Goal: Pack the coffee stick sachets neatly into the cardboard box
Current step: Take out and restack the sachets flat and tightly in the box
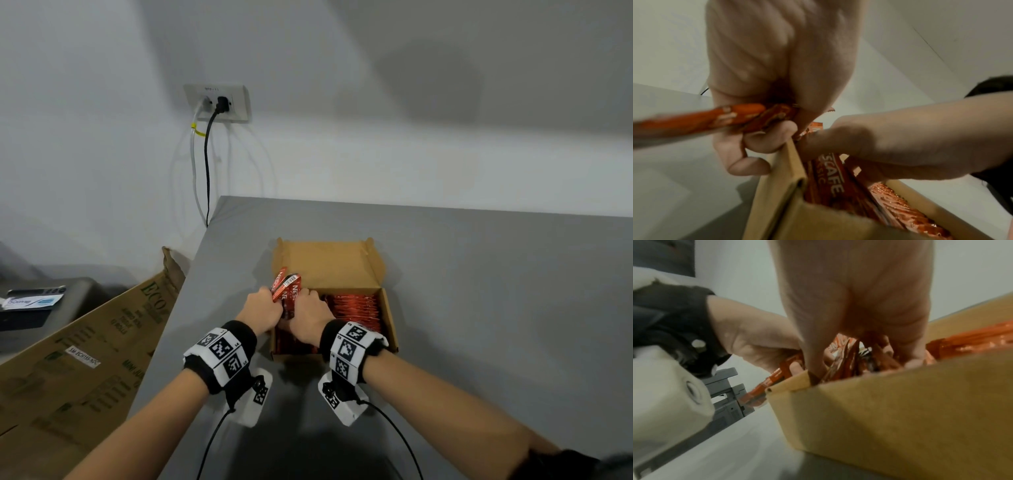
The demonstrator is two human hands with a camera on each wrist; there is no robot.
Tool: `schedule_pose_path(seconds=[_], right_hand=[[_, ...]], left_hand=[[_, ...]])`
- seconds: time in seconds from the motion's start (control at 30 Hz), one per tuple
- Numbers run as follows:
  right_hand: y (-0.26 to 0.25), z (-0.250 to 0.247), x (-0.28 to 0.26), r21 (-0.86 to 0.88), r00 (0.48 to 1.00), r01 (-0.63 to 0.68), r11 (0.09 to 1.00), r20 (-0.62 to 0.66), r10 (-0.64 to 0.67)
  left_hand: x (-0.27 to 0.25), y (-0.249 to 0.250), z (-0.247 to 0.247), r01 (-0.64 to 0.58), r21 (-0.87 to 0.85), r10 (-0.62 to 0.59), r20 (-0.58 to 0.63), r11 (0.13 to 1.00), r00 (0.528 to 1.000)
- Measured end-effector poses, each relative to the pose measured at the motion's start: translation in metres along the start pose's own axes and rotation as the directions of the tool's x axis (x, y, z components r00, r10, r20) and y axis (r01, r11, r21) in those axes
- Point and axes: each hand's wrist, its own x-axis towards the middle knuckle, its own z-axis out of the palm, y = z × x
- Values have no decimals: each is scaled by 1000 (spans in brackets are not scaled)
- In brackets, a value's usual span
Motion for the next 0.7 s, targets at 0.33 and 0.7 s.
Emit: schedule_pose_path(seconds=[0.33, 0.7], right_hand=[[-1, -4, 5, 233, 998, 35, 972, -62, -21], [74, -57, -21, 394, 967, -76, 916, -194, 164]], left_hand=[[-3, 3, -8, -51, -24, 49, -63, 998, 997], [-8, 18, -14, -216, -96, 204, -117, 972, 972]])
